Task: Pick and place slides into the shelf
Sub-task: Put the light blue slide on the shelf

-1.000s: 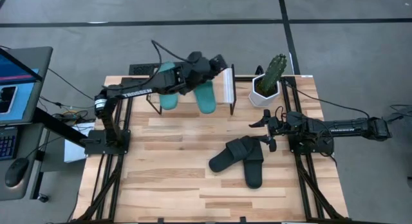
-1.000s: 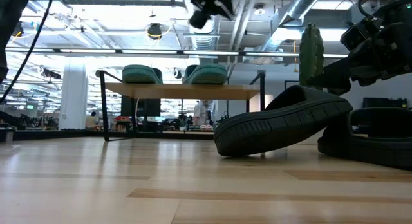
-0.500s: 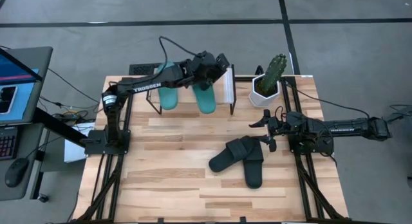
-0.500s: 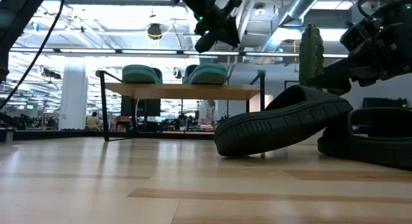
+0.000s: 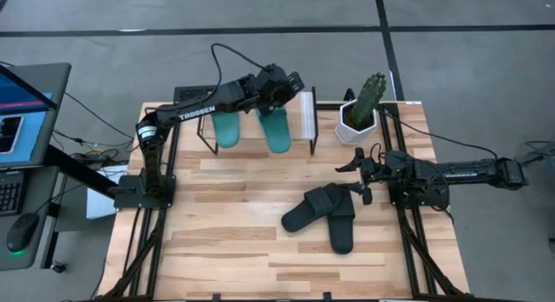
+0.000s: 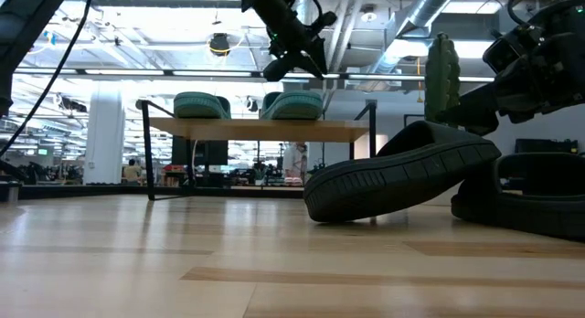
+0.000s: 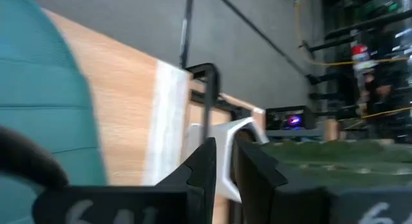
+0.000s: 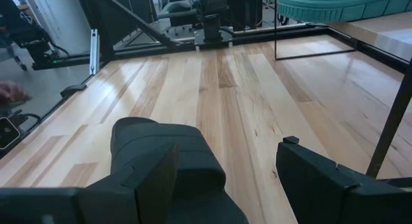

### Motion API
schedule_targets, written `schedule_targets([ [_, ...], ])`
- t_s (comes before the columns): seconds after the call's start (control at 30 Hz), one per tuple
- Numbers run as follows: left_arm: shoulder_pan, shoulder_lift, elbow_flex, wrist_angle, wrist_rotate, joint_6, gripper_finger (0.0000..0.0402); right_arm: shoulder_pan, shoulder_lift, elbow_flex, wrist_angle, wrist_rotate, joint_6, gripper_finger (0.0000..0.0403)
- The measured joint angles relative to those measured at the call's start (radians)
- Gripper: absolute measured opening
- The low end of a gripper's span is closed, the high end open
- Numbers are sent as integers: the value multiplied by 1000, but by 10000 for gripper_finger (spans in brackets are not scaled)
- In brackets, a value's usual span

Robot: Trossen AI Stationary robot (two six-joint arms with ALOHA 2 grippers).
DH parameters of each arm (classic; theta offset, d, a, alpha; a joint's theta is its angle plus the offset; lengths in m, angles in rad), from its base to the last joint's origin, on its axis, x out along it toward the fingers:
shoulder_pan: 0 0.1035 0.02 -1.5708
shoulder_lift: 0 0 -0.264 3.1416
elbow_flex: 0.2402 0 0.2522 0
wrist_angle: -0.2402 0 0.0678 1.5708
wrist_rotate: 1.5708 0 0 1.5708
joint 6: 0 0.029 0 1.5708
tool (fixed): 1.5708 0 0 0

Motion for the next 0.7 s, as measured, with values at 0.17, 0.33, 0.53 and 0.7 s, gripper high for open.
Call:
schedule_targets([
  [0.17, -14, 0, 43, -191, -58, 19, 43, 0, 0, 0, 0, 0, 0, 249],
  [0.33, -63, -1, 167, -466, -185, -2, 43, 0, 0, 0, 0, 0, 0, 249],
  [0.53, -184, -3, 264, -698, -368, -133, 43, 0, 0, 0, 0, 0, 0, 249],
  [0.7, -323, -3, 244, -765, -487, -252, 43, 0, 0, 0, 0, 0, 0, 249],
])
